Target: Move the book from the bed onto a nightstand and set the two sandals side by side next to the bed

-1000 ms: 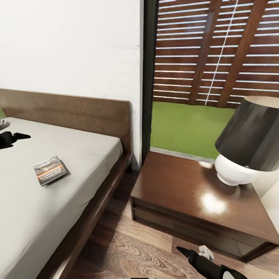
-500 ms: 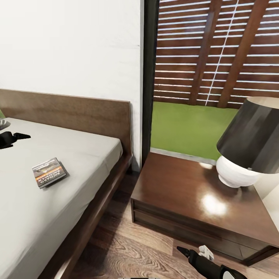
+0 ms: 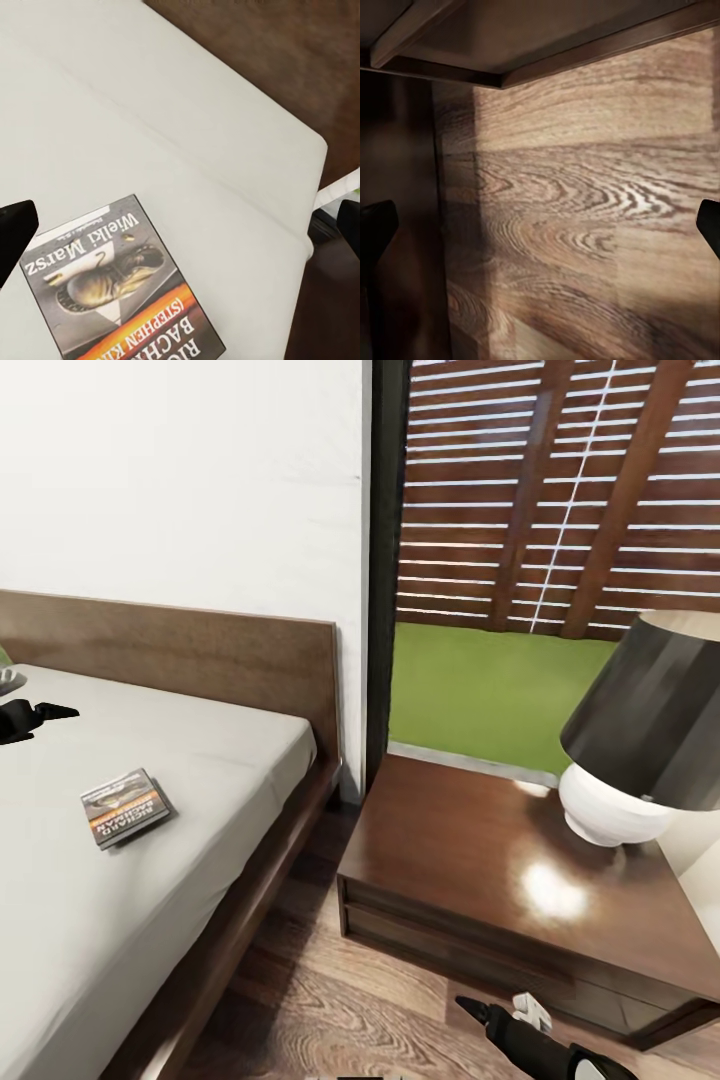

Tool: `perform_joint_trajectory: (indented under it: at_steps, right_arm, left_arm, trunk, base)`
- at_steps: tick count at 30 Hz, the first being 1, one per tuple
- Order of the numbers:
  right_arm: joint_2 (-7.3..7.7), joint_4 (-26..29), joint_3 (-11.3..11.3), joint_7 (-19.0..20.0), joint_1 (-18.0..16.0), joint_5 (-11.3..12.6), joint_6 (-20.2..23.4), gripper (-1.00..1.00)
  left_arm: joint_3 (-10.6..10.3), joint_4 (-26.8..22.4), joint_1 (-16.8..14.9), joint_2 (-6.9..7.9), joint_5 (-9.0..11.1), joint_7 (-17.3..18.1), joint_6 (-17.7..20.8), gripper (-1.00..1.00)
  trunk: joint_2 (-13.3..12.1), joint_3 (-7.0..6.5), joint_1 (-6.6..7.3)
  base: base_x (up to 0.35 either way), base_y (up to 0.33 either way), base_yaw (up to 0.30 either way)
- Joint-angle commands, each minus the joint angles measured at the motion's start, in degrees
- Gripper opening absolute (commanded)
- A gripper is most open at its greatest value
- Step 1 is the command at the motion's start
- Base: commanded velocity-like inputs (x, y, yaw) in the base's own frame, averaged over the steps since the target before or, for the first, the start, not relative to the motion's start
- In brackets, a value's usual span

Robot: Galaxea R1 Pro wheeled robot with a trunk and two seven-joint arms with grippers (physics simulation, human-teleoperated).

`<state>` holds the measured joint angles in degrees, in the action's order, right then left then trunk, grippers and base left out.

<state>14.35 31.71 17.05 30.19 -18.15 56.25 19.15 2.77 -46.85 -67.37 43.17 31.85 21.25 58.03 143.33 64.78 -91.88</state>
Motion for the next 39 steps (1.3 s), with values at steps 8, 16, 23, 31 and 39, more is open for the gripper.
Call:
perform_joint_trajectory:
  at_steps: [8, 16, 23, 31, 39]
  right_arm:
    - [0.06, 0.02, 0.27, 0.04, -0.04, 0.53, 0.19, 1.0]
    - [0.07, 0.01, 0.27, -0.02, -0.04, 0.53, 0.19, 1.0]
    - [0.06, 0.02, 0.27, -0.03, -0.04, 0.53, 0.19, 1.0]
    - [0.07, 0.0, 0.27, -0.01, -0.04, 0.53, 0.19, 1.0]
    - [0.03, 0.02, 0.28, 0.04, -0.04, 0.53, 0.28, 1.0]
  left_arm:
    - [0.13, 0.0, -0.05, -0.01, -0.48, 0.53, 0.24, 1.0]
    - [0.13, 0.0, -0.05, -0.01, -0.48, 0.48, 0.24, 1.0]
    - [0.13, 0.0, -0.05, 0.05, -0.48, 0.46, 0.18, 1.0]
    - [0.13, 0.0, -0.05, 0.07, -0.49, 0.45, 0.16, 1.0]
    - [0.13, 0.19, -0.05, 0.03, -0.53, 0.45, 0.12, 1.0]
  trunk:
    - [0.02, 0.05, 0.0]
    - [0.02, 0.05, 0.0]
    - [0.02, 0.05, 0.0]
    - [0.02, 0.05, 0.0]
    - [0.02, 0.05, 0.0]
  base:
    - [0.081, 0.0, 0.0]
    - [0.116, 0.032, 0.0]
    - [0.098, 0.05, 0.0]
    - [0.05, 0.009, 0.0]
    - [0.006, 0.001, 0.0]
